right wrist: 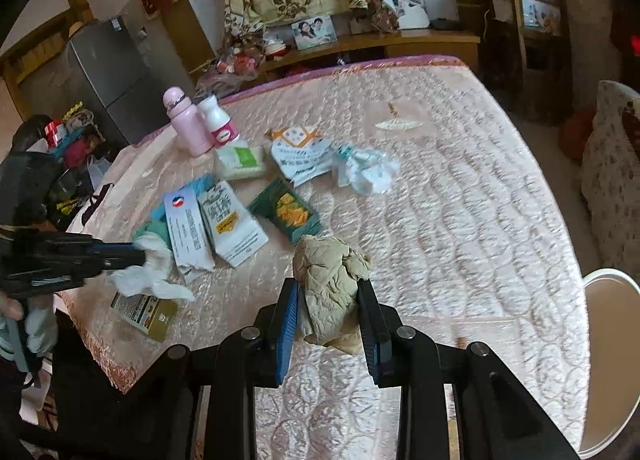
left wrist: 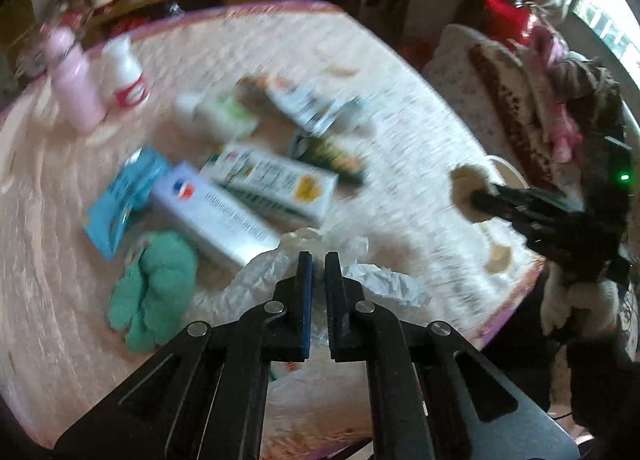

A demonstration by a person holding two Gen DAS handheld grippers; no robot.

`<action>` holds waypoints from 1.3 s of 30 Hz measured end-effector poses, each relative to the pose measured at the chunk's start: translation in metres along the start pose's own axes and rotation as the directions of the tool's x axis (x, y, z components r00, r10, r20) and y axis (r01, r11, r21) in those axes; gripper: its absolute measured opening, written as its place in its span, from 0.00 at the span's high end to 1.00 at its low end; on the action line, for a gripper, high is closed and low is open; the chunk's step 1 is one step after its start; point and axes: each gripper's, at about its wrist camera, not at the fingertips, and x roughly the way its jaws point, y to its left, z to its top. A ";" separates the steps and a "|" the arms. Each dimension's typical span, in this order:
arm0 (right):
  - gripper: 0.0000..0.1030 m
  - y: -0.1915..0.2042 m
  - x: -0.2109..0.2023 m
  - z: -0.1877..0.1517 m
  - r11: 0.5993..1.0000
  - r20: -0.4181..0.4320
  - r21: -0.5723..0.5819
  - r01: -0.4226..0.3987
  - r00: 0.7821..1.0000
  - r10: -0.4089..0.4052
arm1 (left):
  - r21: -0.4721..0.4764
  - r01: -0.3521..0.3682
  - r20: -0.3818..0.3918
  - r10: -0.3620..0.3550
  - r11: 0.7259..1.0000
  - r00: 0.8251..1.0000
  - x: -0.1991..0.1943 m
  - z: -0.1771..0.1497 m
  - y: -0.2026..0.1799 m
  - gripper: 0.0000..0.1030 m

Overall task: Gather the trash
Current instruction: 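Carry the paper and tissue in both grippers over the white bucket, then open both grippers to drop the paper and tissue into the bucket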

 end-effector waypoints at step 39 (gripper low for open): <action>0.28 -0.278 -0.151 -0.092 0.809 0.002 0.435 0.396 0.898 -0.440 | 0.082 0.408 -0.074 -0.403 0.909 0.912 0.157 0.116 -0.317 0.50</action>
